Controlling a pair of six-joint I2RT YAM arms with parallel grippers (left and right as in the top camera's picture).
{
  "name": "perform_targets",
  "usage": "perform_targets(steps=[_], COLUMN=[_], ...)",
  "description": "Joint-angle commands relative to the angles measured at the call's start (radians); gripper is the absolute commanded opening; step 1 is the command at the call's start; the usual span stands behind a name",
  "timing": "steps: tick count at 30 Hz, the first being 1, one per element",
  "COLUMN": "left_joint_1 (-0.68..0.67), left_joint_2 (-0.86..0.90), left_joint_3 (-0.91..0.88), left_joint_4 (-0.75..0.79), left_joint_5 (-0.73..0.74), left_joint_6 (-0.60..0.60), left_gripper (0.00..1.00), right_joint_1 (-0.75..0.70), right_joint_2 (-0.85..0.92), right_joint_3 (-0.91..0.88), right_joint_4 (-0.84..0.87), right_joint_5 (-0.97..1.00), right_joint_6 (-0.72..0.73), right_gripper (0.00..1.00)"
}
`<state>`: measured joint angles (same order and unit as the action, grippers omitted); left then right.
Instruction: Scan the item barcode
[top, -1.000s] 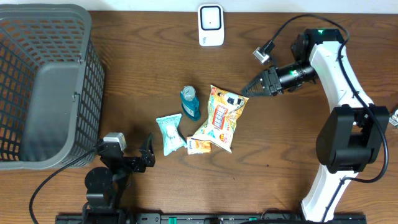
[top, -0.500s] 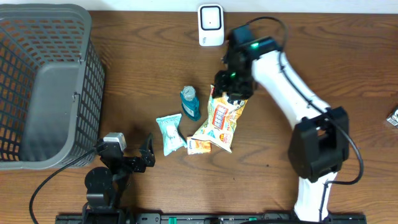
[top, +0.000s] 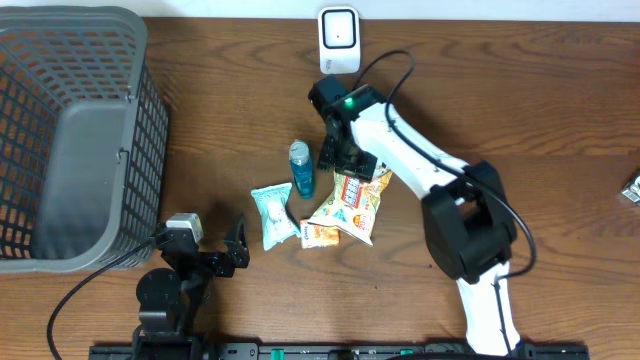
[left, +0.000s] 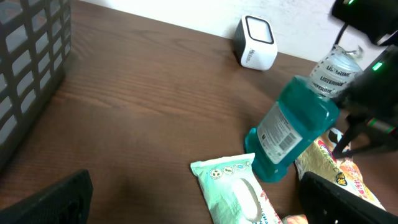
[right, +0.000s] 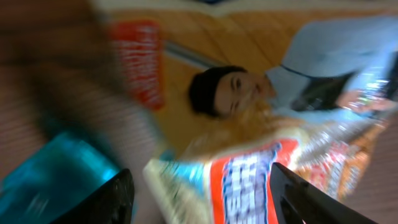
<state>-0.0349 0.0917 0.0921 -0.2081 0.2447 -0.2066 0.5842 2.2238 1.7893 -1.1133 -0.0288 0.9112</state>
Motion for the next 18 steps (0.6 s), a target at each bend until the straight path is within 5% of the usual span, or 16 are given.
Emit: perform_targets(steps=[1, 12, 16, 18], left_joint_1=[-0.004, -0.004, -0.004, -0.004], left_joint_2=[-0.003, -0.003, -0.003, -0.003], left_joint_3=[-0.019, -0.019, -0.019, -0.019], left_joint_4=[-0.019, -0.019, -0.019, -0.019], left_joint_5=[-0.002, -0.002, -0.002, -0.002], left_joint_6=[0.002, 0.003, 0.002, 0.003], left_gripper=[0.98, 0.98, 0.98, 0.98], right_joint_1=[-0.003, -0.026, -0.035, -0.035], right_joint_2=[0.032, 0.146, 0.181, 0.181], right_joint_3=[0.008, -0.02, -0.026, -0.025], right_joint_4=[-0.026, -0.243, -0.24, -0.19], right_joint_5=[0.022, 0.147, 0.151, 0.151], right_joint_6=[0.019, -0.155, -0.218, -0.333], right_gripper=[0.65, 0.56, 0.09, 0.01])
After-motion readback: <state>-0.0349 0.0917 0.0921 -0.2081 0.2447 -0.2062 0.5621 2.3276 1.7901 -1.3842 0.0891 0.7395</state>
